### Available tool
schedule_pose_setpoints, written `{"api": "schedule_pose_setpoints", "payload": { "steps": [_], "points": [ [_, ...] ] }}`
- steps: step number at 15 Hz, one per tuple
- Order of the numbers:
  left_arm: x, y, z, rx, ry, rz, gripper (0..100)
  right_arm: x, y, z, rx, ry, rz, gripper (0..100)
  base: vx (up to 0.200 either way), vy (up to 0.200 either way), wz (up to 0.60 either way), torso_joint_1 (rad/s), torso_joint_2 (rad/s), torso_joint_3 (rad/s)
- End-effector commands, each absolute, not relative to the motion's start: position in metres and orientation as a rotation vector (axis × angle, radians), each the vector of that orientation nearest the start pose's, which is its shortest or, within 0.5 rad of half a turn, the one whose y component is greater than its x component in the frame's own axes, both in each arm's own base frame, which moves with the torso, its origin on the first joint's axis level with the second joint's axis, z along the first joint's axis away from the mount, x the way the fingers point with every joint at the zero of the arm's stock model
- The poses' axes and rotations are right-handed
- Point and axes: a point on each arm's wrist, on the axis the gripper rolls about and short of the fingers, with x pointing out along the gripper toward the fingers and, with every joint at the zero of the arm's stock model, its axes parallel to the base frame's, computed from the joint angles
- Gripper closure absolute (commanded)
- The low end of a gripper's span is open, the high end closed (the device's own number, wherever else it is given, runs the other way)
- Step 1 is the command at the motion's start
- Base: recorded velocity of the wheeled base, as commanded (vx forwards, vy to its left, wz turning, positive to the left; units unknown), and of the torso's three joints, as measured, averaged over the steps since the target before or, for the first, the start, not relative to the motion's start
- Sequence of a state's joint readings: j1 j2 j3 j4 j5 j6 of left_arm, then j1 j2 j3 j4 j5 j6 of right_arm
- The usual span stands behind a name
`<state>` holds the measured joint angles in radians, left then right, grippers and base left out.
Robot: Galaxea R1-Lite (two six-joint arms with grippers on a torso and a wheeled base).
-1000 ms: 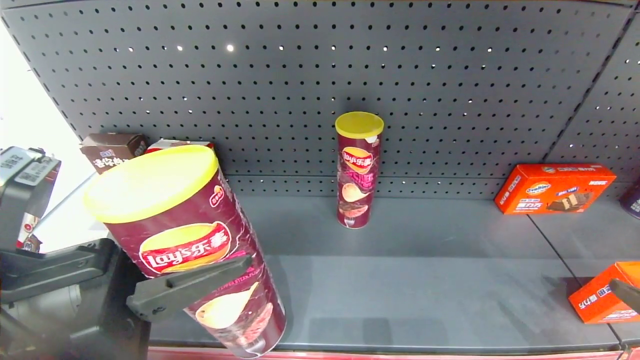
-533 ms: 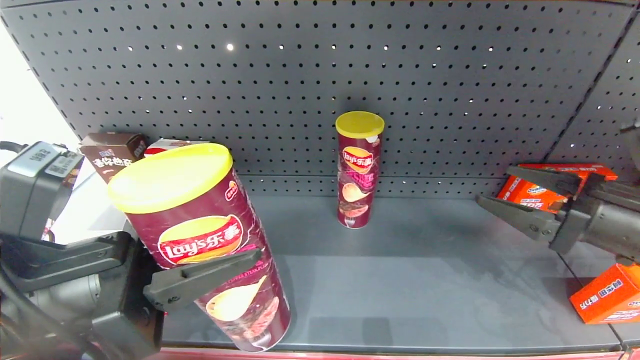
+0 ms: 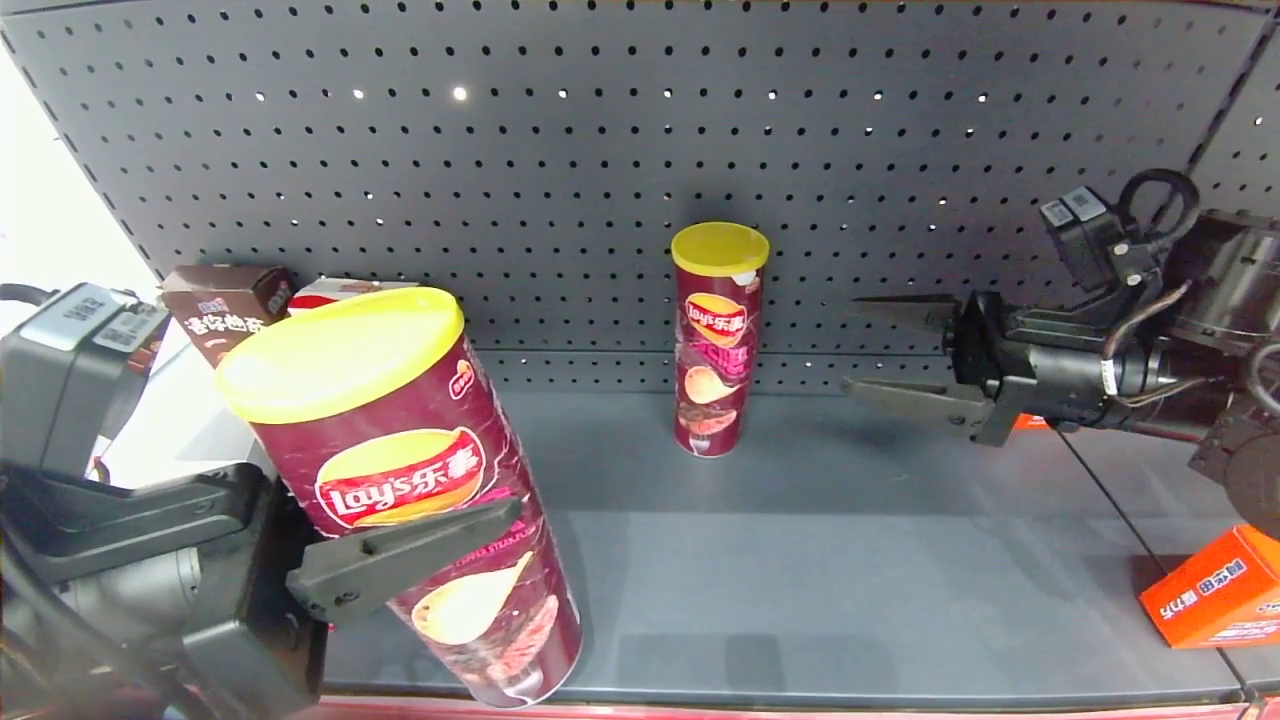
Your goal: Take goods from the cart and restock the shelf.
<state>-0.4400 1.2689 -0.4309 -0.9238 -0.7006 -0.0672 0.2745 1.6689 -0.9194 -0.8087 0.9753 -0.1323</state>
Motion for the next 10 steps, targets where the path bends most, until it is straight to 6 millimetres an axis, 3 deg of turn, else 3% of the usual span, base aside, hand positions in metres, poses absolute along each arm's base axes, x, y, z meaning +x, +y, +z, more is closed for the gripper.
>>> {"api": "schedule_pose_setpoints", "payload": {
  "steps": [1,10],
  "points": [
    [0.157,-0.09,0.215,-0.048,-0.051,-1.143,100,0.31,0.103,0.231,-0.138,-0.13,1.256,0,0.0,0.0,0.0,0.0,0.0,0.0],
    [0.155,-0.088,0.212,-0.051,-0.039,-1.137,100,0.361,0.13,0.205,-0.145,-0.117,1.289,0,0.0,0.0,0.0,0.0,0.0,0.0]
  ]
}}
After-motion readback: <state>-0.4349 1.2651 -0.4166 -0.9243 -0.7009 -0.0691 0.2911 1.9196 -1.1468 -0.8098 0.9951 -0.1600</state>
